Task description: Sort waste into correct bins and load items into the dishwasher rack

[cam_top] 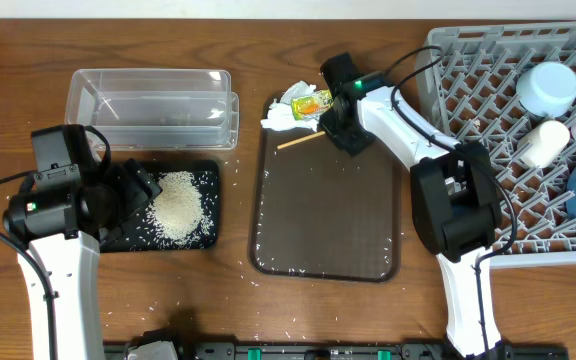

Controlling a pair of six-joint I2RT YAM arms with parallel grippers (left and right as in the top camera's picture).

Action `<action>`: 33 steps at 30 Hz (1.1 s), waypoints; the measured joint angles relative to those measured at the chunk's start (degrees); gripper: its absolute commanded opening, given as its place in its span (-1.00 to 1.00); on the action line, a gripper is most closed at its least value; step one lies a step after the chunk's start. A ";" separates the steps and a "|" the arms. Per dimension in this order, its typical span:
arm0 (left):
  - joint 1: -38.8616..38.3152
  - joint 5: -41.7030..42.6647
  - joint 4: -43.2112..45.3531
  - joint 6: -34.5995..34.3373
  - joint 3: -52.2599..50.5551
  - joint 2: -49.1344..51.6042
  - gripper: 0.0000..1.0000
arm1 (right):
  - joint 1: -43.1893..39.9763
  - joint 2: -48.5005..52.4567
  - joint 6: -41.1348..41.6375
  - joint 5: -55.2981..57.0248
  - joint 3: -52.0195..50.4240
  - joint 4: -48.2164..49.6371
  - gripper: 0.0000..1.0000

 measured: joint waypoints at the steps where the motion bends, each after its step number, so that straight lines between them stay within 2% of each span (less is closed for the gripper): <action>1: 0.00 0.00 0.00 0.00 0.00 0.00 0.77 | -0.02 -0.02 0.00 0.07 0.15 -0.70 -0.98; 6: 0.00 0.00 0.00 0.00 0.00 0.00 0.77 | -1.07 -2.10 -0.24 0.83 0.28 0.37 -0.97; 12: 0.00 0.00 0.00 0.00 0.00 0.00 0.76 | -0.57 -3.76 -4.11 1.42 0.96 14.75 -0.92; 15: 0.00 0.00 0.00 0.00 0.00 0.00 0.76 | 0.35 -3.76 -6.03 1.62 1.03 18.21 -0.97; 26: 0.00 0.00 0.00 0.00 0.00 0.00 0.77 | 2.03 -1.42 -6.80 3.58 1.05 12.94 -0.97; 33: 0.00 0.00 0.00 0.00 0.00 0.00 0.76 | 2.03 -0.90 -6.80 5.44 1.05 14.45 -0.97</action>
